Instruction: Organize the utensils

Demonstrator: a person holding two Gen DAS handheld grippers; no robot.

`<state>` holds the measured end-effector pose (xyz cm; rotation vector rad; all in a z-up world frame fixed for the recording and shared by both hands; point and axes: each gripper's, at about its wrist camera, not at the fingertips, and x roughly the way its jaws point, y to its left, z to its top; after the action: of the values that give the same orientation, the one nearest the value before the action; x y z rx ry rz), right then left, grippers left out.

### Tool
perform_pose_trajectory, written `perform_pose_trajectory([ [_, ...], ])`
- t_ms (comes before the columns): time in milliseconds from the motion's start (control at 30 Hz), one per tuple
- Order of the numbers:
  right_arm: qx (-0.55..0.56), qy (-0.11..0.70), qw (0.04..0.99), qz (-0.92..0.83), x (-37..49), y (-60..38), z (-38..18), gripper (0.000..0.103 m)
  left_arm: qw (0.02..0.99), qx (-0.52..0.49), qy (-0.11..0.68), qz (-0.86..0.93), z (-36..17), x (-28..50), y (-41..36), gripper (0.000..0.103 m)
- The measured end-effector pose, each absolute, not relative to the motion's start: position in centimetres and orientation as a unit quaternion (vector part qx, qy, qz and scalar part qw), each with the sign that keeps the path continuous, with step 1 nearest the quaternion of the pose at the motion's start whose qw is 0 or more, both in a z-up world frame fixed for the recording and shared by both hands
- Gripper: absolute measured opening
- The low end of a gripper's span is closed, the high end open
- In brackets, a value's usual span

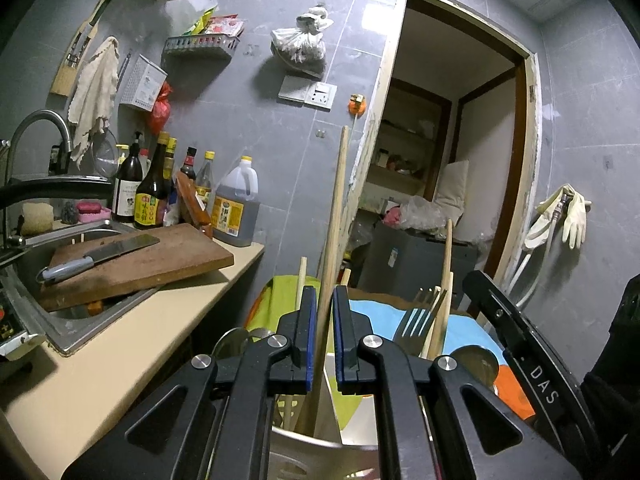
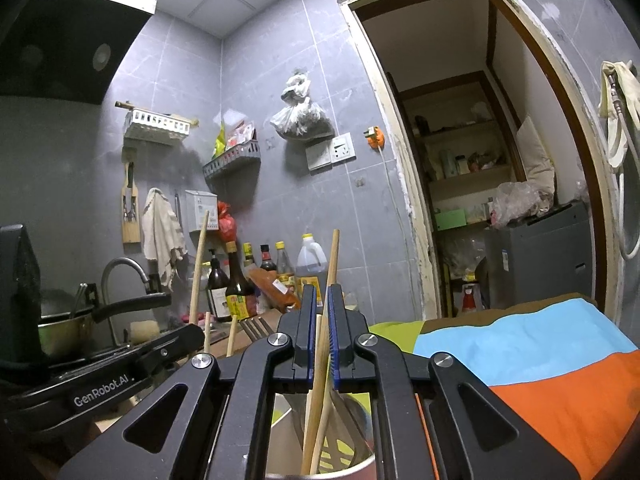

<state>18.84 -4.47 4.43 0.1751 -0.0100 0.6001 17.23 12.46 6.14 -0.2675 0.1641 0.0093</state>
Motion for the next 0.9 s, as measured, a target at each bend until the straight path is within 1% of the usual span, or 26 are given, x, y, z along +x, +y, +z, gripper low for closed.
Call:
perform_pose_trajectory([
  [133,0.086,-0.004,0.953,0.292,18.5,-4.8,4.5,0.008,0.987,-0.133,0.093,0.004,6.0,17.2,12.4,0.006],
  [200,0.086,-0.001,0.953,0.290,18.4,-5.0,4.5,0.013,0.986,-0.132,0.099,0.004,5.9,17.2,12.4,0.006],
  [233,0.087,0.000,0.953,0.289,18.2,-5.2,4.5,0.020,0.986,-0.132,0.100,0.003,5.8,17.1,12.4,0.006],
  [267,0.088,0.001,0.953,0.289,18.1,-5.3,4.5,0.022,0.986,-0.132,0.101,0.003,5.8,17.1,12.3,0.007],
  [300,0.087,0.002,0.954,0.288,18.0,-5.5,4.5,0.022,0.986,-0.131,0.102,0.003,5.8,16.9,12.3,0.010],
  [367,0.084,0.005,0.955,0.284,17.8,-5.8,4.5,0.022,0.986,-0.134,0.101,0.000,5.8,16.7,12.4,0.020],
  [433,0.081,0.008,0.957,0.278,17.6,-6.1,4.6,0.025,0.985,-0.139,0.101,-0.002,5.9,16.3,12.4,0.024],
  [500,0.079,0.011,0.959,0.272,17.2,-6.7,4.8,0.029,0.985,-0.139,0.102,-0.003,6.0,16.0,12.4,0.024],
  [567,0.081,0.014,0.960,0.268,16.9,-7.4,4.9,0.040,0.985,-0.135,0.106,-0.003,6.1,15.7,12.2,0.025],
  [633,0.084,0.016,0.961,0.261,16.5,-8.1,5.0,0.045,0.985,-0.132,0.111,-0.002,6.2,15.4,12.0,0.027],
  [800,0.083,0.024,0.966,0.243,15.7,-9.8,5.4,0.050,0.985,-0.122,0.125,0.000,6.5,14.8,11.2,0.031],
  [900,0.079,0.031,0.969,0.232,15.2,-10.7,5.5,0.053,0.985,-0.111,0.132,-0.001,6.6,14.5,10.6,0.036],
])
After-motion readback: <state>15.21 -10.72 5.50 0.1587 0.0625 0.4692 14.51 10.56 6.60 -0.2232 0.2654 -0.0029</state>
